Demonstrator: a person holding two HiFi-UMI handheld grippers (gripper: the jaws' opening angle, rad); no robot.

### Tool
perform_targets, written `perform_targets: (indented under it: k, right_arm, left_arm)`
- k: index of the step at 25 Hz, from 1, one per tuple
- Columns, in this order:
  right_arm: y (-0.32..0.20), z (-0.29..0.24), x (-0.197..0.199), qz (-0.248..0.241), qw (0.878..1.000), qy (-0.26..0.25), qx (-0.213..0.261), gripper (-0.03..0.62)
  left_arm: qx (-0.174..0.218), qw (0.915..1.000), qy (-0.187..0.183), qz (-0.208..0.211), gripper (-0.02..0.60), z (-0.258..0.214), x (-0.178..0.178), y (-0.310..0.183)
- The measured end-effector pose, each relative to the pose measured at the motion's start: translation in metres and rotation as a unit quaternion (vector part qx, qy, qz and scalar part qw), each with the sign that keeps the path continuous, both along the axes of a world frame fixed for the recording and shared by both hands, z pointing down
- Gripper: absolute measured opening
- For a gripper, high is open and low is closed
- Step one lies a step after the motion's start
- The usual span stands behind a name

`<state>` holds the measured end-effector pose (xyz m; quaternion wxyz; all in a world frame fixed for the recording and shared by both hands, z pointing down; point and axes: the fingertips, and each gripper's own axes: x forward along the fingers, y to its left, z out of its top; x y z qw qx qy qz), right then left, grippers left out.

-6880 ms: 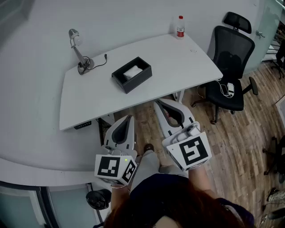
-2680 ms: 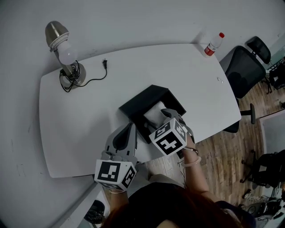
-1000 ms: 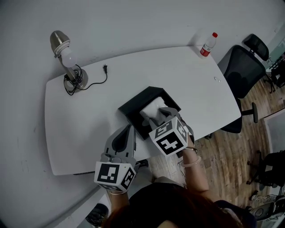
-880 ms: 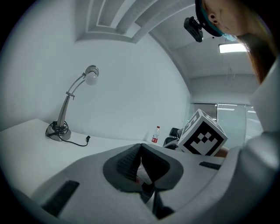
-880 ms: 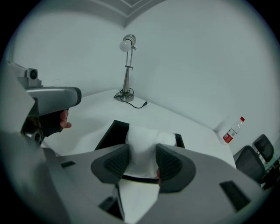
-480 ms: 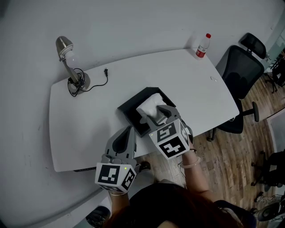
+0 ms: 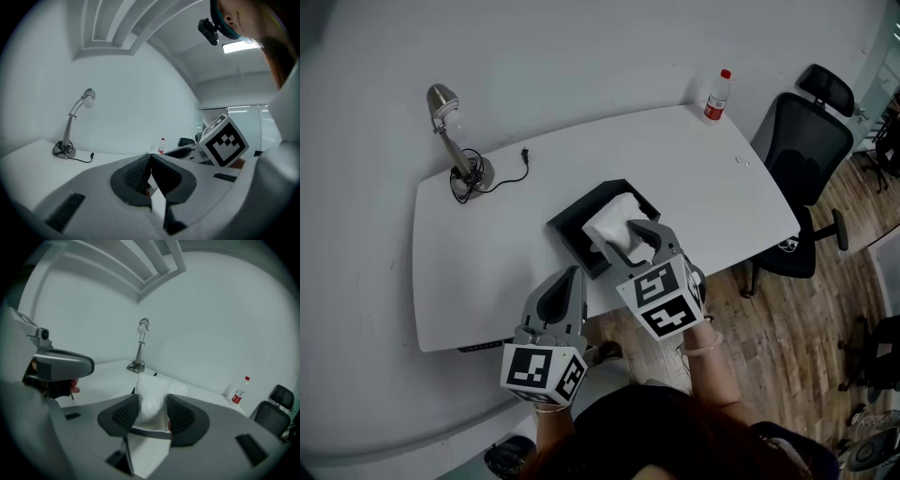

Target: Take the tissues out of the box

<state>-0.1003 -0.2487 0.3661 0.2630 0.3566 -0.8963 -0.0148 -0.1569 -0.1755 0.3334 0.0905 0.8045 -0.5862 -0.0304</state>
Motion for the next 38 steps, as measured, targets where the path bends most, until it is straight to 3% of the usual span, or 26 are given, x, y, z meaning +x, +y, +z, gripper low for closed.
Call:
perform_targets:
  k: [10,38]
  right_arm:
    - [0.03,-0.021,0.025,-0.003,0.999,-0.011,0.049,0.199]
    - [0.129,-0.057,0.091,-0.019,0.992,-0.081,0.098,0.199]
  left_arm:
    - [0.016,0.9997,-0.016,-0.001,0.021,-0.015,0.022,0.034]
    - [0.042,0.9982,-0.043,-0.003,0.021,-0.033,0.086,0.125]
